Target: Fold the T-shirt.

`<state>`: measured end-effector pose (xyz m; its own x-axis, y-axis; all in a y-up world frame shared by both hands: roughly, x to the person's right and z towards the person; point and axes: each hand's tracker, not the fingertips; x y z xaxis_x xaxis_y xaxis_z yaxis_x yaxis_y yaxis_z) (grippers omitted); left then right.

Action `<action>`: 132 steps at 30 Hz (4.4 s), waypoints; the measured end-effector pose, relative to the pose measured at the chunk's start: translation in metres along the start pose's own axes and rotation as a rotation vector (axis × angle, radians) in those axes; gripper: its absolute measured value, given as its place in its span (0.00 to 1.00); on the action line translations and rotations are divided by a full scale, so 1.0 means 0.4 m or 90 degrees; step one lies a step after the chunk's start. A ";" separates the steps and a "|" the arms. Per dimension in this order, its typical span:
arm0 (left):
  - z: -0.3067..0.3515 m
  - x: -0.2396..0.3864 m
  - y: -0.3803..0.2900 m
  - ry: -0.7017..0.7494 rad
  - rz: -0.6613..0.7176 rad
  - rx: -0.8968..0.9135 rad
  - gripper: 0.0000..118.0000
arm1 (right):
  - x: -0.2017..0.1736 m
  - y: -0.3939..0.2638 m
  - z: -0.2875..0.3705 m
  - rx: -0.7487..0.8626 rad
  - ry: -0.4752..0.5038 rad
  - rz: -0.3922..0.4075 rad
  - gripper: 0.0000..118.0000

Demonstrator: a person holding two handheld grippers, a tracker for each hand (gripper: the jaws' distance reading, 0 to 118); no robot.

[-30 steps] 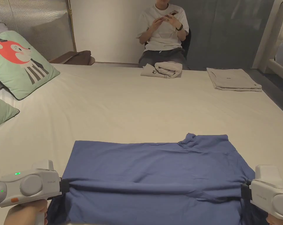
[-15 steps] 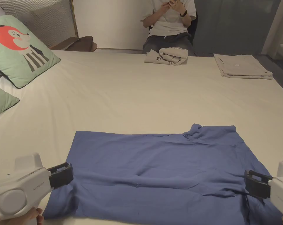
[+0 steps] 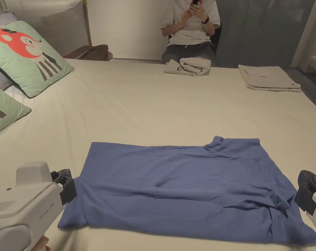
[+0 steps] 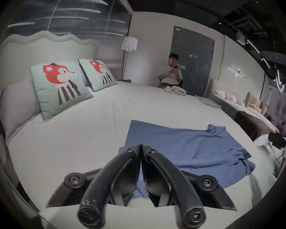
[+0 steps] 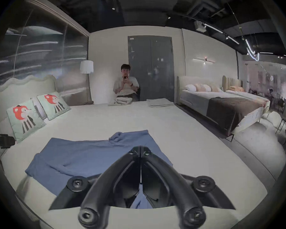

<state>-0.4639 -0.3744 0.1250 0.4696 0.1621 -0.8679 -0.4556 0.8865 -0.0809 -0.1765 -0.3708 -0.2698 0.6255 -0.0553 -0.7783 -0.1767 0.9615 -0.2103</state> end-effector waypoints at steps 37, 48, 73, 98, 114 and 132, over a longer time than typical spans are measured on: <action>-0.168 -0.023 -0.103 0.018 -0.015 -0.292 0.05 | 0.185 -0.232 -0.188 -0.381 -0.019 -0.041 0.46; -0.059 -0.082 -0.064 0.011 0.024 -0.281 0.05 | 0.189 -0.125 0.004 -0.296 0.022 -0.052 0.07; 0.140 -0.156 -0.249 0.047 0.033 -0.323 0.46 | 0.192 -0.284 0.204 -0.409 -0.055 -0.019 0.58; 0.031 0.038 0.099 -0.046 -0.021 0.010 0.00 | -0.068 0.042 0.059 -0.008 0.000 0.016 0.00; -0.531 -0.103 0.050 0.016 0.010 -0.349 0.88 | -0.029 -0.028 -0.093 -0.113 -0.039 0.026 0.00; -0.493 -0.054 0.043 0.029 -0.038 -0.305 0.03 | 0.108 -0.032 -0.418 -0.349 -0.031 0.024 0.79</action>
<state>-0.6309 -0.4482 0.0456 0.4768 0.0882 -0.8746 -0.7312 0.5920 -0.3390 -0.2744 -0.4306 -0.3996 0.6427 0.0012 -0.7661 -0.5618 0.6806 -0.4702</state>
